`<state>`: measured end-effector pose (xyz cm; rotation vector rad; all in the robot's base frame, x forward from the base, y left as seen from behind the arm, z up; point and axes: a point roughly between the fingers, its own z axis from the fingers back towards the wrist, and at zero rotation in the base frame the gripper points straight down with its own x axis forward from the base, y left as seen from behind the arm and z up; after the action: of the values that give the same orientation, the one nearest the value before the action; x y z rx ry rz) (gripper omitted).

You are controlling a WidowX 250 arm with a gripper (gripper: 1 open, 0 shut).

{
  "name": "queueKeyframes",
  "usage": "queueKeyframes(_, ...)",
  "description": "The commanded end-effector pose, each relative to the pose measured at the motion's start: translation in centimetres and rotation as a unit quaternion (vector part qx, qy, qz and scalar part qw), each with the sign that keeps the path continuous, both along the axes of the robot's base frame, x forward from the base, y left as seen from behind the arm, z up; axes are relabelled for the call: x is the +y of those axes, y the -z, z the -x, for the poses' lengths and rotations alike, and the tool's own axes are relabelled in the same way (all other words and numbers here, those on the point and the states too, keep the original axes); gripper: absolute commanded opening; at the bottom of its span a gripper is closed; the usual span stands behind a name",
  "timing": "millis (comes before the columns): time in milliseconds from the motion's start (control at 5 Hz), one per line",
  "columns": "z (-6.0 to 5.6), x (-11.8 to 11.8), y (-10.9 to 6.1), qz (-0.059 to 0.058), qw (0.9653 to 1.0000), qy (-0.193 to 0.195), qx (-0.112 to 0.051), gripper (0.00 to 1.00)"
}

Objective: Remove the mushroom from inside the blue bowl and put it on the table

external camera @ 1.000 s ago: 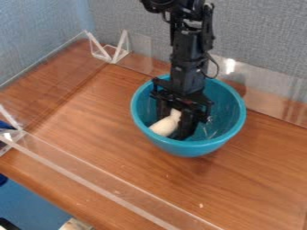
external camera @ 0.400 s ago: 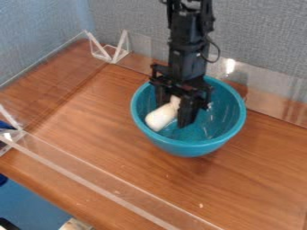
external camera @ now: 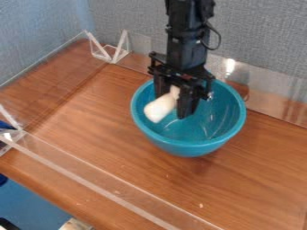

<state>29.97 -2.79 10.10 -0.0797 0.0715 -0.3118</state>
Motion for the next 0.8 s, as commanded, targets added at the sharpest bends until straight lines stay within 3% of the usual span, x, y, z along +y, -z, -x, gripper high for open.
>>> queueKeyframes(0, 0.1, -0.1, -3.0, 0.003, 0.999, 0.009, -0.044, 0.0)
queueKeyframes(600, 0.7, -0.2, -4.1, -0.002, 0.9982, 0.013, -0.059, 0.0)
